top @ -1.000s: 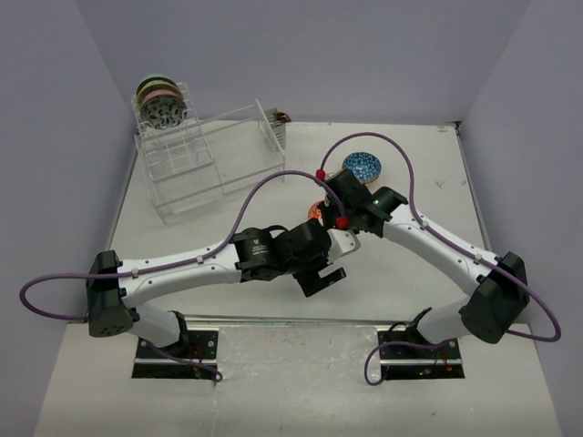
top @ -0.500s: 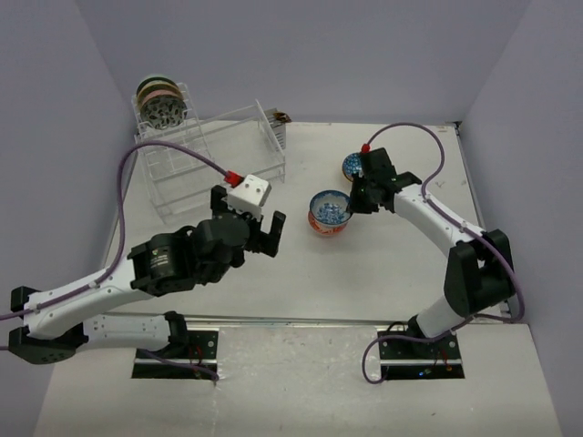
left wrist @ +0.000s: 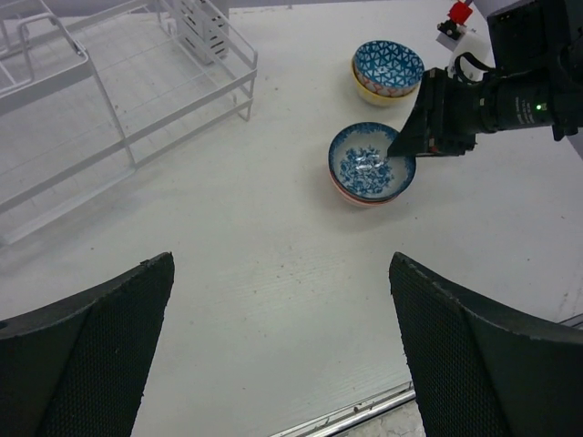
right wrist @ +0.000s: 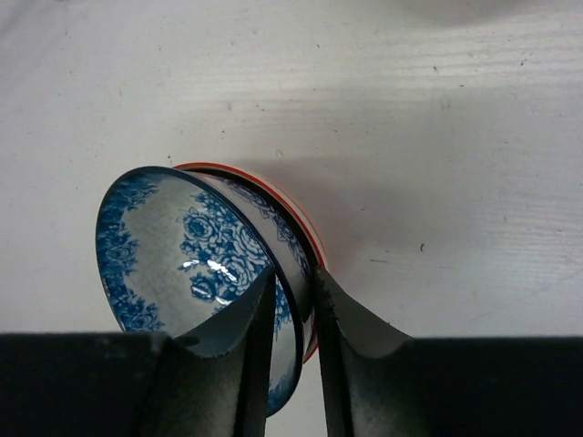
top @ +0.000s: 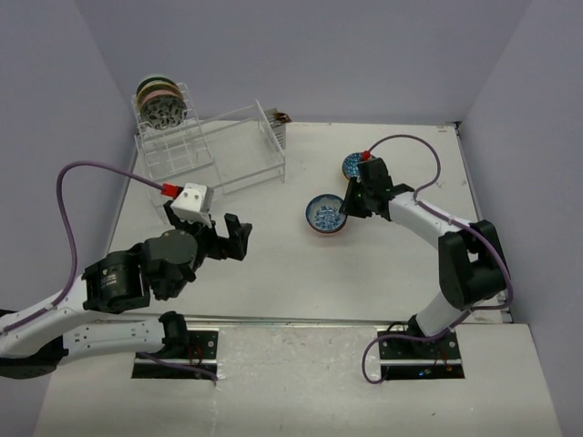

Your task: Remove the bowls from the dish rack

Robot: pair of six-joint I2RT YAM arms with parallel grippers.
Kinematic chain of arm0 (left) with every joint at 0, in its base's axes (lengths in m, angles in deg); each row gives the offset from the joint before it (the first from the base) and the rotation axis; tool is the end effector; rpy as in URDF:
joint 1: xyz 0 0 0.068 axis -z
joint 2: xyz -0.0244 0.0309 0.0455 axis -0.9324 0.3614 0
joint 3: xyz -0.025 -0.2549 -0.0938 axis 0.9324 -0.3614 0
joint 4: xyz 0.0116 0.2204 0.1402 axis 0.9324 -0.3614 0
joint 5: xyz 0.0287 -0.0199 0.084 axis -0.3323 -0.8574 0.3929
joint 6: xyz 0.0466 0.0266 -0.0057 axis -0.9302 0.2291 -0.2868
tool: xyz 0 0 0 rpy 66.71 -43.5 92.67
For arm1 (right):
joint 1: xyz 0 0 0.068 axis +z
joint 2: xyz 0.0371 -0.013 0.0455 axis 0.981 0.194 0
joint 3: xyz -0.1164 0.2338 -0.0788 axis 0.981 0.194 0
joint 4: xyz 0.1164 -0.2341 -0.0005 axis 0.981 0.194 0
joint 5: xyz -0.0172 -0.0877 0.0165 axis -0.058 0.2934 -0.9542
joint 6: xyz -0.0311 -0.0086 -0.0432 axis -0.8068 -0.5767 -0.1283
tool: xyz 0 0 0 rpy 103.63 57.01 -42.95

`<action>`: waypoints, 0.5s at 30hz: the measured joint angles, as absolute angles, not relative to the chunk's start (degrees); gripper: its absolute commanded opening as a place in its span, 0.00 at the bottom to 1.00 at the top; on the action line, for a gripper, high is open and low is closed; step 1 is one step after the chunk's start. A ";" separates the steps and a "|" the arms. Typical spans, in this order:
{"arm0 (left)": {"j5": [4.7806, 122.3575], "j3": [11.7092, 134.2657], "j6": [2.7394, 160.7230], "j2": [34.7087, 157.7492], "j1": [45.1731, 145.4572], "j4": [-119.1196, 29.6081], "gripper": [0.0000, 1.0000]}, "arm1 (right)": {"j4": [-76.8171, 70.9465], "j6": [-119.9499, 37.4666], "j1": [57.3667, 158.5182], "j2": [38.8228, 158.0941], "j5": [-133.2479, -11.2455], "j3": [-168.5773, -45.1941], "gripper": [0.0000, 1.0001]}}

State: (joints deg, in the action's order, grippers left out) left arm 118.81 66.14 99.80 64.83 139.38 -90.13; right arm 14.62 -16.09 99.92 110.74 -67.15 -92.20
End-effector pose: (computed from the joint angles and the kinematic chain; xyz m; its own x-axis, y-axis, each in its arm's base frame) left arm 0.0671 -0.1119 0.4051 -0.3148 -0.1222 -0.9413 0.3015 0.9274 -0.2213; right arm 0.3204 0.1252 0.2117 -0.8156 0.2521 -0.5207 0.0540 0.9293 0.3654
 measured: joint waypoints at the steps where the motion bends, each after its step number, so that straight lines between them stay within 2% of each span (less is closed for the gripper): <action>1: 118.79 65.79 100.13 64.59 139.40 -90.15 1.00 | 13.57 -15.59 99.90 110.72 -67.41 -91.50 0.32; 7: 119.66 64.35 102.62 65.92 139.40 -90.41 1.00 | 10.67 -14.36 100.07 108.99 -68.16 -89.66 0.45; 12: 124.95 65.02 108.24 69.51 139.21 -92.88 1.00 | 11.15 -14.34 100.07 104.03 -67.02 -87.83 0.47; 15: 126.81 67.14 109.66 72.57 135.49 -93.08 1.00 | 11.28 -14.17 100.07 101.19 -65.58 -86.78 0.51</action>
